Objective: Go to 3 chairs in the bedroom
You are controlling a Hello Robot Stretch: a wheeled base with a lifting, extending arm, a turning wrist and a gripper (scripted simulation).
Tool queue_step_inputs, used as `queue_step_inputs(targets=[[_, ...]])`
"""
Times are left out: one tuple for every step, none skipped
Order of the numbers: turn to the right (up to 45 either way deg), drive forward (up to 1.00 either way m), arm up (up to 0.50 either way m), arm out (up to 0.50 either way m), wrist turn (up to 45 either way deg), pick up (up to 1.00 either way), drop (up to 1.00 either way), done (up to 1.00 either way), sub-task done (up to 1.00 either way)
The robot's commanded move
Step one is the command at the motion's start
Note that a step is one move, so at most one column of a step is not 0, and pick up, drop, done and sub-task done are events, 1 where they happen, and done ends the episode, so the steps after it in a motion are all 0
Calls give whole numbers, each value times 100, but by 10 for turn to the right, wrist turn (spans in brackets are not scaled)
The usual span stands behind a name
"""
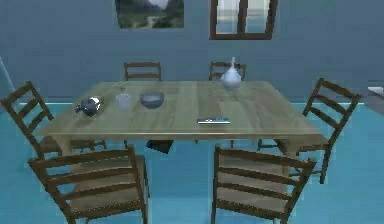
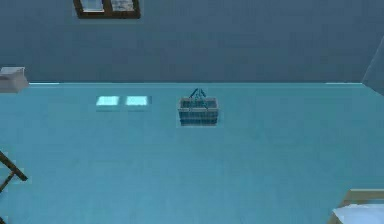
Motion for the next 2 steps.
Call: queue_step_inputs(targets=[[-270,0,0,0,0,0,0,0,0],[0,0,0,0,0,0,0,0,100]])
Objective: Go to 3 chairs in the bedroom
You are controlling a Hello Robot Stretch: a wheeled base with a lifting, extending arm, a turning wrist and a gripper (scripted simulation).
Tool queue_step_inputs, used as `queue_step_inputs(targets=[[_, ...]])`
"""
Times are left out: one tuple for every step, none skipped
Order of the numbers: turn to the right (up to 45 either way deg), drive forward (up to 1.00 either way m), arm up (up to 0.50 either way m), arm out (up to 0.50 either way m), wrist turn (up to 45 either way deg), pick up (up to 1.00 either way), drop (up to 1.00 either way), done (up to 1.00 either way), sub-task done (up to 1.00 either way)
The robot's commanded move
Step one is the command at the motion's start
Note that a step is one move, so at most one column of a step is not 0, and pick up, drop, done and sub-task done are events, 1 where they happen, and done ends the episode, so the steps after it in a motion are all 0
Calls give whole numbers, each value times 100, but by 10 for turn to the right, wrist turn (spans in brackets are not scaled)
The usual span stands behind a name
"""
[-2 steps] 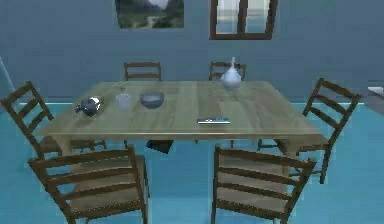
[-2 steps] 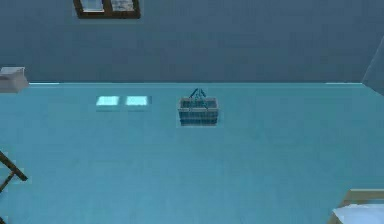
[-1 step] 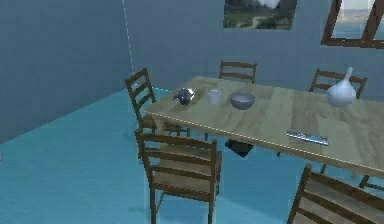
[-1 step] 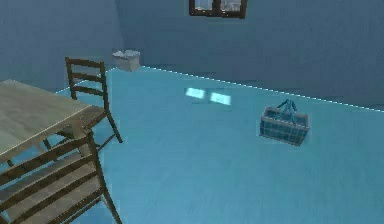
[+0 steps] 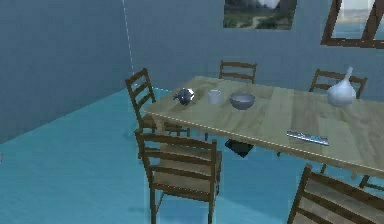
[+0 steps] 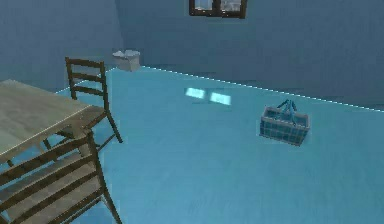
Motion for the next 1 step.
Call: queue_step_inputs(targets=[[450,0,0,0,0,0,0,0,0]])
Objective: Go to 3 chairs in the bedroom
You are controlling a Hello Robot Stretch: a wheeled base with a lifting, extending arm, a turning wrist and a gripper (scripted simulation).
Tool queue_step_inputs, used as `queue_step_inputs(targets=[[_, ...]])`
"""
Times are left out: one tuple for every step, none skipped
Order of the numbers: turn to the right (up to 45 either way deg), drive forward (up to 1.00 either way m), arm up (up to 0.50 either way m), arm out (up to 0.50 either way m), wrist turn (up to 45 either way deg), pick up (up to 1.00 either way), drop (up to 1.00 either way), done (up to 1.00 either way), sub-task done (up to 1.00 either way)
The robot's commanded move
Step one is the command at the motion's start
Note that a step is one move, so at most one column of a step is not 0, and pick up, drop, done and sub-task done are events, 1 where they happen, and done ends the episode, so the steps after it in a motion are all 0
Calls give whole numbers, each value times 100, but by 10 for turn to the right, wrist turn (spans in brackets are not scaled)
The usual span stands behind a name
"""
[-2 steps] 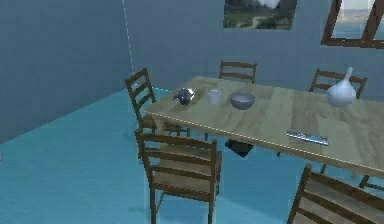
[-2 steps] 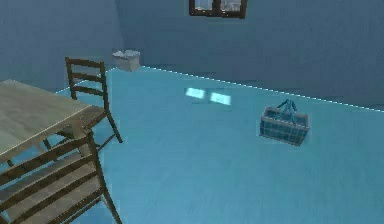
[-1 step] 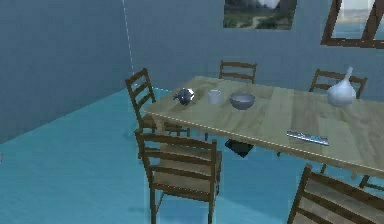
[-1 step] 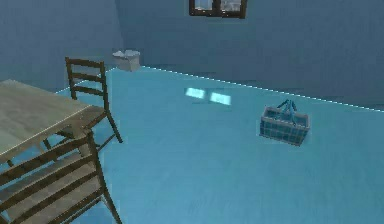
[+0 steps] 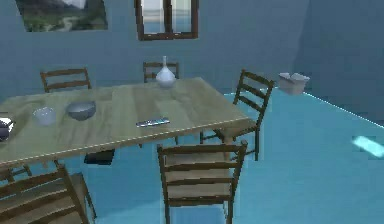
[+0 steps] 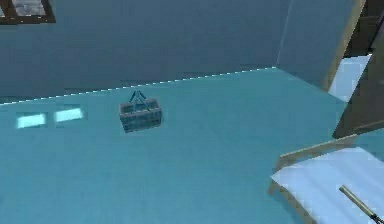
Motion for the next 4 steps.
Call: queue_step_inputs(targets=[[450,0,0,0,0,0,0,0,0],[240,0,0,0,0,0,0,0,0],[0,15,0,0,0,0,0,0,0],[-450,0,0,0,0,0,0,0,0]])
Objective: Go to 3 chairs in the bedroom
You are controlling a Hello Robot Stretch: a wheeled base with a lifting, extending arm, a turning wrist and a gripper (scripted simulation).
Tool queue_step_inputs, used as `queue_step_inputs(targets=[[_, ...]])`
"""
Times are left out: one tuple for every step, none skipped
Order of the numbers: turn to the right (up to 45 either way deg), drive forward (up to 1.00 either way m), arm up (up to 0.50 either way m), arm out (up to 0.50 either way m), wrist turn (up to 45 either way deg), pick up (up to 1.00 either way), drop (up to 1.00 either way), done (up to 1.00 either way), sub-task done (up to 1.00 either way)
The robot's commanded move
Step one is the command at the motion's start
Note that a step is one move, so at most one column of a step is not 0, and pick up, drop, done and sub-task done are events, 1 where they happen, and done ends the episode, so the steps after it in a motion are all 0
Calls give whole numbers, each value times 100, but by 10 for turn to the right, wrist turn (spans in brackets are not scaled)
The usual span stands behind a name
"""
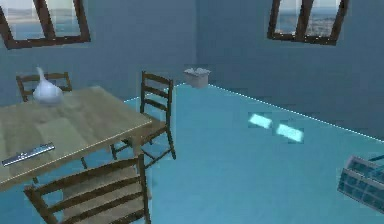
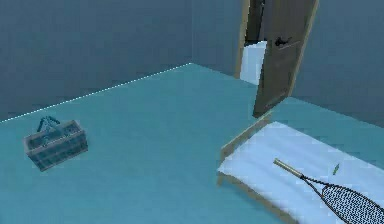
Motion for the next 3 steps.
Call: queue_step_inputs(targets=[[-300,0,0,0,0,0,0,0,0],[0,0,0,0,0,0,0,0,100],[450,0,0,0,0,0,0,0,0]])
